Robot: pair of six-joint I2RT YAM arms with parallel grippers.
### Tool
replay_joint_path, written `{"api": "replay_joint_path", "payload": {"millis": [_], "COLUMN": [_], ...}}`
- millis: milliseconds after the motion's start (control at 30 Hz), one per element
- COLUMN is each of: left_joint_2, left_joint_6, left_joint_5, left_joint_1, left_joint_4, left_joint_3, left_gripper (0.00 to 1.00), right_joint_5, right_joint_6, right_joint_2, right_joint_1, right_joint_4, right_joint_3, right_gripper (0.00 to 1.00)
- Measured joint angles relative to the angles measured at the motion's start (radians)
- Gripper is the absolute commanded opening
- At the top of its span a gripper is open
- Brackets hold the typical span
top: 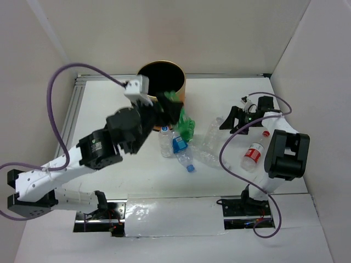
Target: Put the plastic bottles in the bin
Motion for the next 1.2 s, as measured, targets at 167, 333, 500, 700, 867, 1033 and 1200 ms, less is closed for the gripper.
{"api": "replay_joint_path", "payload": {"millis": [167,333,500,700,867,1033,1200], "left_joint_2": [0.186,0.449,0.638,0.687,0.678,0.598,0.335], "left_joint_6": [0.326,0.433,0.43,0.382,0.356,0.398,0.452], "left_joint_5": [-0.099,-0.164,-0.192,-0.157,-0.097,-0.089,-0.077], "left_joint_1": [0.29,0.52,0.66,0.719,0.708,0.647,0.466], "left_joint_4": [0.35,0.455,0.389,0.247,0.231,0.229,0.241], "left_joint_3": [0.14,0.306,0.421,0.427,0.406,0.316,0.077], "left_gripper": [0.0,0.08,0.29,0.96,1.0,1.0,1.0], "right_joint_5": [-0.031,-0.06,-0.051,-0.022,-0.02,0.0,0.026], "right_joint_6": [0.051,0.085,0.138,0.198,0.257,0.294,0.314], "right_joint_2": [0.024,0.067,0.138,0.262,0.306,0.335,0.353], "right_joint_1": [0.0,0.0,0.0,0.033,0.101,0.14,0.138], "right_joint_4": [0.0,0.002,0.027,0.045,0.093,0.116,0.13], "right_joint_3": [0.0,0.0,0.0,0.064,0.107,0.141,0.151], "right_gripper": [0.94,0.94,0.94,0.94,0.94,0.79,0.25]}}
